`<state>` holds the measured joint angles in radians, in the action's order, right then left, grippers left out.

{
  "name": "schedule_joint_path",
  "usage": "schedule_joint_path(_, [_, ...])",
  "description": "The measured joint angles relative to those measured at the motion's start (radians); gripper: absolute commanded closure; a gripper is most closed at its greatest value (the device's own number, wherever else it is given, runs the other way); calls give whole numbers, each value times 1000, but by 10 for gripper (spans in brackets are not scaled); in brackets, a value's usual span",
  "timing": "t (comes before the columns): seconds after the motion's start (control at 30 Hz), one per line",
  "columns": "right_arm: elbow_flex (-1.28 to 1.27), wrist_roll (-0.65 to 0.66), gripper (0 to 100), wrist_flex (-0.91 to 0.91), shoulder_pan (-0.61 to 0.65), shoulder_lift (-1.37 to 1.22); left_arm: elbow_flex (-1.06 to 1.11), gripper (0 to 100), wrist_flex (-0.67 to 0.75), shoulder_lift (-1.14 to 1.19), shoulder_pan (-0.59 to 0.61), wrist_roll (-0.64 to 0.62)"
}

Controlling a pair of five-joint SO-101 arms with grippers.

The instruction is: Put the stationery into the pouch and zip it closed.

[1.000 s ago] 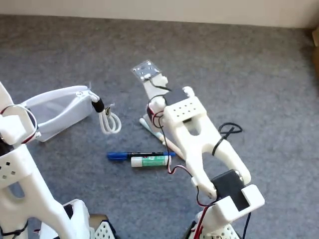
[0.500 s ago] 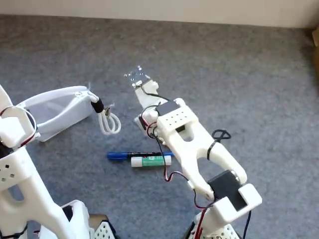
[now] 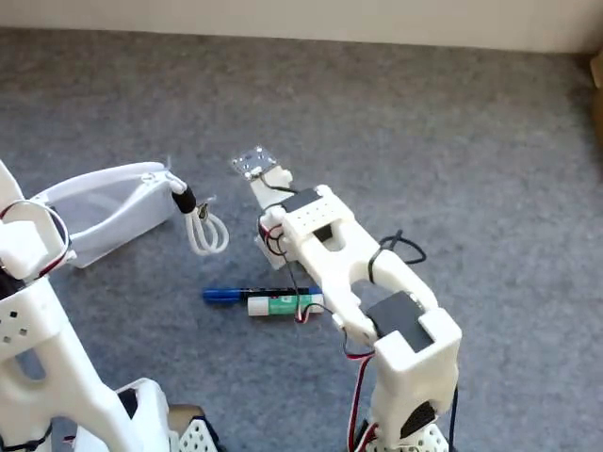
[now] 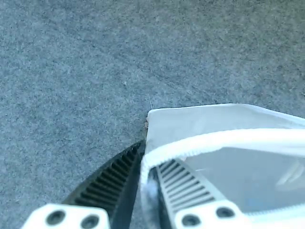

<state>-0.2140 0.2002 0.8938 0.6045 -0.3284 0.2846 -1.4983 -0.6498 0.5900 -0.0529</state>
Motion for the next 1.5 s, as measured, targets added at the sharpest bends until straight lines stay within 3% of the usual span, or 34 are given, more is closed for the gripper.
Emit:
schedule_joint_path(0.17, [57, 0, 964, 6, -9, -48, 0, 993, 0, 0, 0, 0])
schedule_joint_path(0.27, [72, 0, 987, 6, -12, -57, 0, 993, 0, 0, 0, 0])
schedule_joint_path(0.73, [114, 0, 994, 152, -11, -44, 0, 993, 0, 0, 0, 0])
schedule_joint_path(1.5, [-34, 0, 994, 209, -6, 310, 0, 993, 0, 0, 0, 0])
